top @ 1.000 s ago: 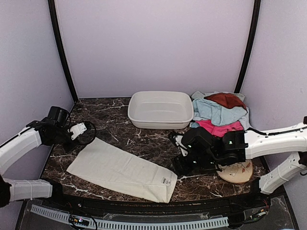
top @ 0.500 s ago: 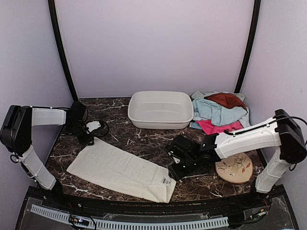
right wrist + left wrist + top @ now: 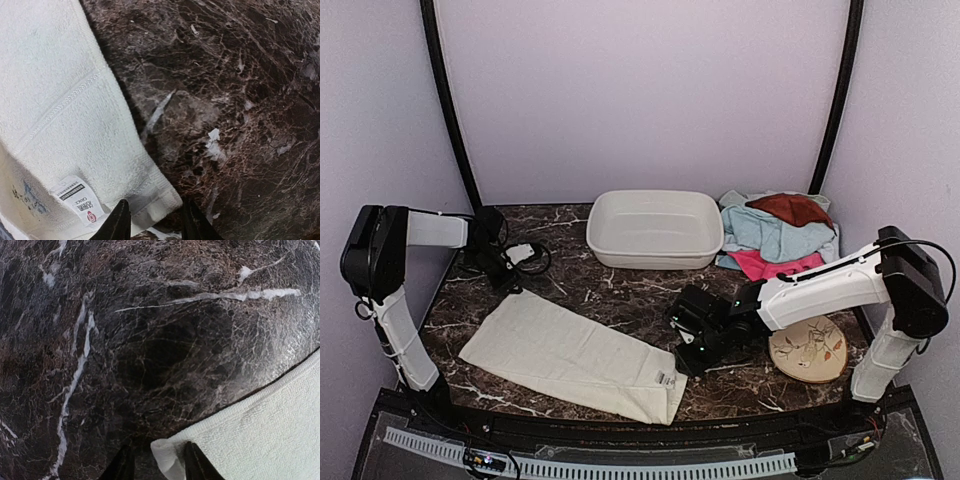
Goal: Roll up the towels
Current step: Flatten out the towel at the center of the board.
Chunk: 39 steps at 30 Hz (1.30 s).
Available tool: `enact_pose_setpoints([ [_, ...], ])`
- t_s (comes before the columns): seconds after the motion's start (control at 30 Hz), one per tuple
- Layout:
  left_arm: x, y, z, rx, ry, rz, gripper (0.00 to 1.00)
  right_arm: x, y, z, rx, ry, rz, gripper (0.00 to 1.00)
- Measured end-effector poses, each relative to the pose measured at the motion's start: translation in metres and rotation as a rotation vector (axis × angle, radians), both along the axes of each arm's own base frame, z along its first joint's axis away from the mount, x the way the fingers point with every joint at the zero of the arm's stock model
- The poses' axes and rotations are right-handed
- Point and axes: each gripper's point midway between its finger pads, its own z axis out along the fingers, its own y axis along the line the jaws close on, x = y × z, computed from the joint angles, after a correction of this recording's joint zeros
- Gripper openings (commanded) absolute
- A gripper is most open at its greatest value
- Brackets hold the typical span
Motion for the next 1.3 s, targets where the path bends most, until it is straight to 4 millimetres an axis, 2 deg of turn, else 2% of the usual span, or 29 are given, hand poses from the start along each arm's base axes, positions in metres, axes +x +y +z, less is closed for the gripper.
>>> enact_pose_setpoints([
  [0.2,-0.007,-0.004,-0.001,-0.031,0.039,-0.01,0.13,0.003,0.002,0.001,0.021,0.014,-0.011,0.16],
  [0.3,-0.011,-0.005,-0.002,-0.043,0.053,-0.014,0.0,0.005,0.004,0.0,0.032,0.02,-0.014,0.05],
  [0.37,-0.012,-0.006,-0.002,-0.05,0.062,-0.013,0.0,0.006,0.005,-0.001,0.036,0.025,-0.015,0.0],
  [0.57,-0.015,-0.006,0.006,-0.057,0.057,-0.013,0.0,0.011,0.009,0.002,0.052,0.022,-0.017,0.0],
  [0.83,-0.005,-0.005,0.061,-0.065,-0.101,-0.008,0.0,0.03,-0.001,0.007,0.049,-0.006,-0.058,0.0],
  [0.97,-0.003,-0.003,0.073,-0.053,-0.138,-0.002,0.0,0.044,-0.006,0.019,0.054,-0.053,-0.081,0.0],
  [1.2,-0.001,0.006,0.074,-0.036,-0.155,0.027,0.0,0.07,-0.004,0.043,0.069,-0.148,-0.099,0.0],
  [1.3,0.0,0.011,0.082,-0.034,-0.177,0.049,0.0,0.084,-0.004,0.055,0.065,-0.194,-0.105,0.0],
])
